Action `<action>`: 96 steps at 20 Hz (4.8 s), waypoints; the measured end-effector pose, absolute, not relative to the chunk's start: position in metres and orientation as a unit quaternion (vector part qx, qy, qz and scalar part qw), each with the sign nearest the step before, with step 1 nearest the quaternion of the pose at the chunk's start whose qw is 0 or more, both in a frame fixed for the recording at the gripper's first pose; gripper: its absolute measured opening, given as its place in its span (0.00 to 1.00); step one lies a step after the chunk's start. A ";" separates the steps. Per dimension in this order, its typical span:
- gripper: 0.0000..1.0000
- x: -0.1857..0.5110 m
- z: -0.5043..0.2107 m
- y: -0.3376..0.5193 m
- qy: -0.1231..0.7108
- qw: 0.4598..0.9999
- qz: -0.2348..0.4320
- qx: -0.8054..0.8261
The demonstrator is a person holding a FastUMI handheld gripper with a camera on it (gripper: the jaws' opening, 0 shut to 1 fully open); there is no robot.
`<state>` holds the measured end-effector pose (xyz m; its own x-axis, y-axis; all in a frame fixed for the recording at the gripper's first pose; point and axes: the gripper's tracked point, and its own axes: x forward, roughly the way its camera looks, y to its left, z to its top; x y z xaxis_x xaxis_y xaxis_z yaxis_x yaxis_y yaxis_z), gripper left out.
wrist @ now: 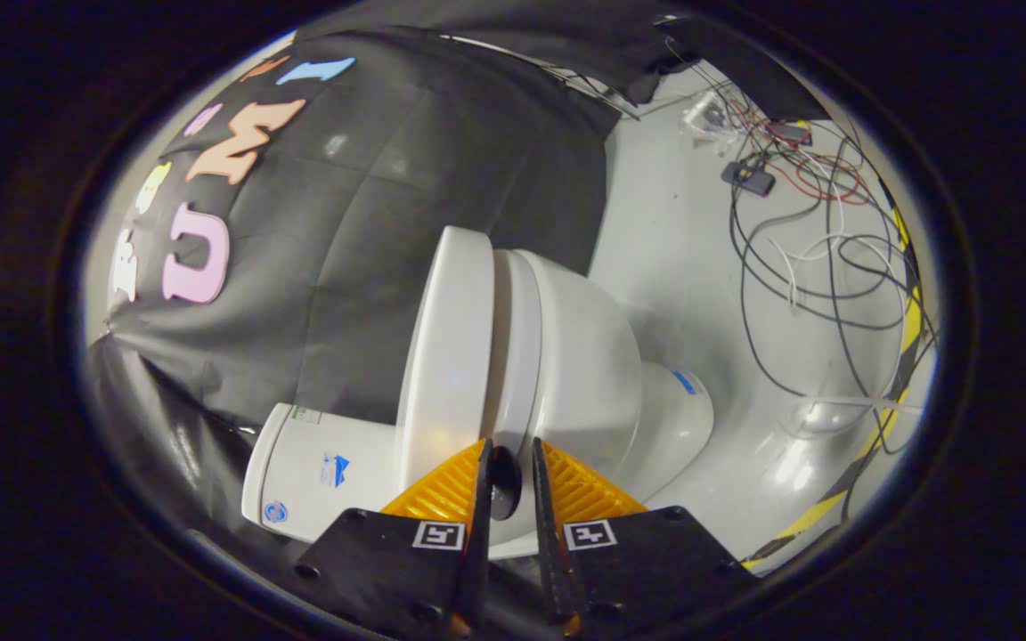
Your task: Open the toilet lid.
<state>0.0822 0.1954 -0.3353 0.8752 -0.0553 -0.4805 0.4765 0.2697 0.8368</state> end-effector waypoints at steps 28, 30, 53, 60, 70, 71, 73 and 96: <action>0.01 0.089 -0.248 0.199 0.181 0.819 -0.253 0.482; 0.01 0.093 -0.231 0.203 0.174 0.833 -0.251 0.462; 0.01 0.131 -0.103 0.278 0.144 0.930 -0.199 0.273; 0.01 0.143 -0.081 0.300 0.137 0.946 -0.177 0.236; 0.00 0.159 -0.056 0.326 0.133 0.959 -0.149 0.203; 0.01 0.159 -0.054 0.328 0.133 0.960 -0.147 0.199; 0.00 0.163 -0.051 0.334 0.132 0.962 -0.142 0.194; 0.01 0.207 -0.019 0.428 0.114 0.986 -0.049 0.112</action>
